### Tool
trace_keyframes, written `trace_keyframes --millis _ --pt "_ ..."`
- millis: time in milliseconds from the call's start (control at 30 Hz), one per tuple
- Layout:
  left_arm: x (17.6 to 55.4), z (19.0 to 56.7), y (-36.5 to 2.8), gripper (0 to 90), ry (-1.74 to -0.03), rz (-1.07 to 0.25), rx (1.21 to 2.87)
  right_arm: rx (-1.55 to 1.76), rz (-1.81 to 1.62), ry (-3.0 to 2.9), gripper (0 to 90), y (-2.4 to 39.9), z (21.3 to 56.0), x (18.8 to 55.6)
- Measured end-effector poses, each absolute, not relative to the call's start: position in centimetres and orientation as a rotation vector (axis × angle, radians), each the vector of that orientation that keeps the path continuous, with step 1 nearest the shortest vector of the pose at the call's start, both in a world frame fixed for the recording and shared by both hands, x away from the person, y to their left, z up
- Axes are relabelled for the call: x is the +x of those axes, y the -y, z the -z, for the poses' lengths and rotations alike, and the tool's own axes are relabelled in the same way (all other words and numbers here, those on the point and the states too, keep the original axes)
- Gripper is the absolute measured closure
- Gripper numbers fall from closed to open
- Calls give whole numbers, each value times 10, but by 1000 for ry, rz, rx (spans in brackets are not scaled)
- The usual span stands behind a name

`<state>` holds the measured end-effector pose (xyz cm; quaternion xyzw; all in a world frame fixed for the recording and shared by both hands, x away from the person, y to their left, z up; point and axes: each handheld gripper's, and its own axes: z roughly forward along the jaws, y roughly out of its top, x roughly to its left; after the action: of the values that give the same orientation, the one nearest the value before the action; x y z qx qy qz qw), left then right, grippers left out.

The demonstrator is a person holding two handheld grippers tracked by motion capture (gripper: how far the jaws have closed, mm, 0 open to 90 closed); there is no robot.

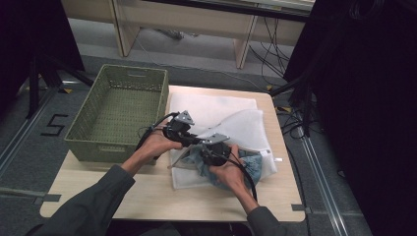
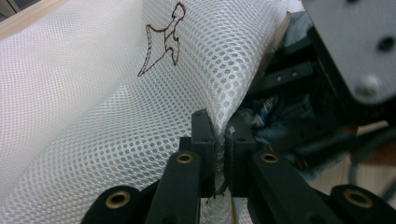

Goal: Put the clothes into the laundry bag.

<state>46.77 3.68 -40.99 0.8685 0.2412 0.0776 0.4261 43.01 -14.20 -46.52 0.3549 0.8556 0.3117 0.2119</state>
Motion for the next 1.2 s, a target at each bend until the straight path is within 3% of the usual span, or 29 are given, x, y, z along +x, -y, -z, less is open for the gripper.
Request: trace_keyframes --millis 33,100,333,467,667,733,833,867,967,1033,1200 --pt "468 411 -37 838 -627 -188 2151 986 -866 -2376 557 142 465 430" --pt "469 411 -39 835 -629 -186 2153 1010 -1011 -2382 456 145 443 416" --pt "468 412 -38 834 -636 -184 2146 969 -1090 -2376 406 186 412 377" --pt "469 413 -37 833 -632 -181 2157 1014 -1021 -2441 384 216 428 354" --pt "469 414 -34 832 -630 -173 2157 895 -924 -2552 366 206 464 356" --pt "468 414 -33 832 -629 -172 2156 889 -859 -2583 391 201 471 358" --pt "468 413 -33 833 -607 -179 2180 800 -674 -2654 559 190 488 373" --pt "467 414 -32 834 -614 -176 2171 811 -747 -2618 723 192 481 385" --pt "465 413 -31 835 -609 -170 2157 934 -798 -2549 776 196 462 398" --pt "468 411 -31 835 -538 -204 2168 969 -842 -2486 785 198 449 413" --pt "466 409 -31 835 -571 -195 2187 1036 -881 -2386 790 193 437 444"
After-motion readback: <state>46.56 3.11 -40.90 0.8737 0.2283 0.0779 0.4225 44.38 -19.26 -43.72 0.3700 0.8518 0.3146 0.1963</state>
